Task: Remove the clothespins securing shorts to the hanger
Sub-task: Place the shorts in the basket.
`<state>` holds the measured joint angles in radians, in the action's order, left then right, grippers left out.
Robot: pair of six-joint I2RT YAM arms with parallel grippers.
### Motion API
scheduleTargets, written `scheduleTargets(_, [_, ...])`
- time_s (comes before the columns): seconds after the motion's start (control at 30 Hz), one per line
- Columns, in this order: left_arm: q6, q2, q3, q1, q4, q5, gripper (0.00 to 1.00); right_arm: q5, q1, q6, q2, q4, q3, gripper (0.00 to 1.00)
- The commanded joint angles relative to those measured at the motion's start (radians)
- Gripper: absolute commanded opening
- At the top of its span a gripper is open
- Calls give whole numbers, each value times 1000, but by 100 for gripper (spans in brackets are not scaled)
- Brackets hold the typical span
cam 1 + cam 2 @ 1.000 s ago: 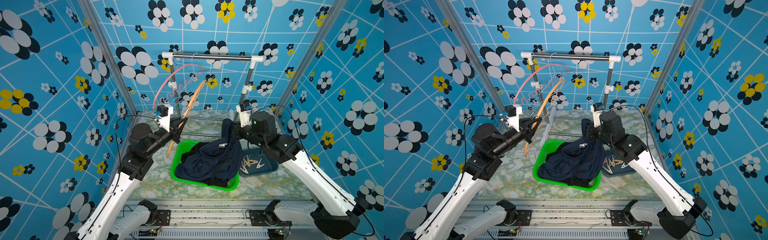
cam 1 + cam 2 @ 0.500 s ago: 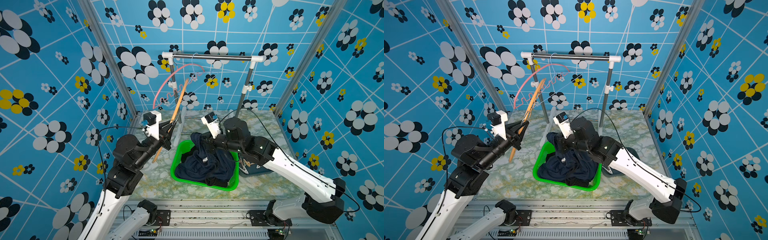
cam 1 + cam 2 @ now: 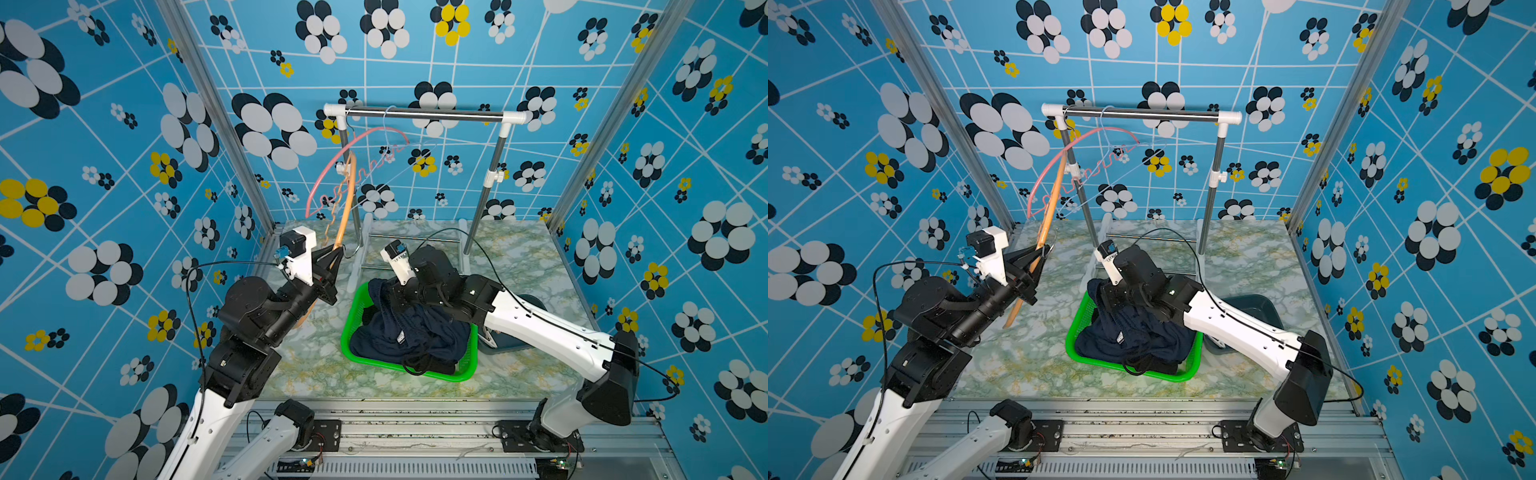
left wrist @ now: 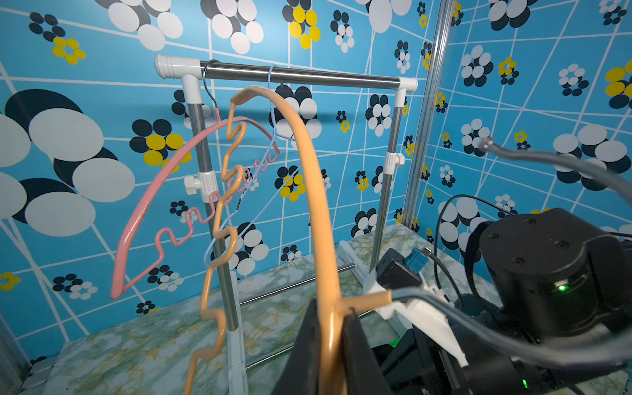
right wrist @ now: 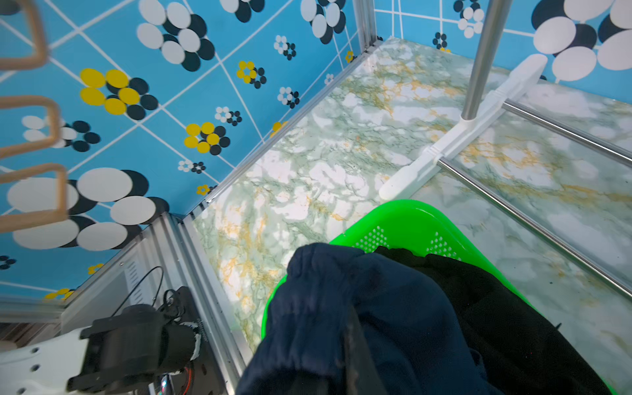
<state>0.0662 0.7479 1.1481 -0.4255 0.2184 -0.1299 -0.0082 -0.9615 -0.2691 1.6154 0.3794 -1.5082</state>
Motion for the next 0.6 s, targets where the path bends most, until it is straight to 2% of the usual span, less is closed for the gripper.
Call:
scheduleTargets(0.0, [-5, -17, -13, 9, -30, 14, 0, 85, 6, -4, 70, -15, 23, 10])
scheduleTargets(0.27, [9, -12, -27, 8, -30, 8, 0, 84, 39, -68, 214, -62, 63, 17])
scheduleTargets(0.57, [20, 17, -31, 8, -36, -14, 0, 100, 78, -93, 374, -80, 80, 19])
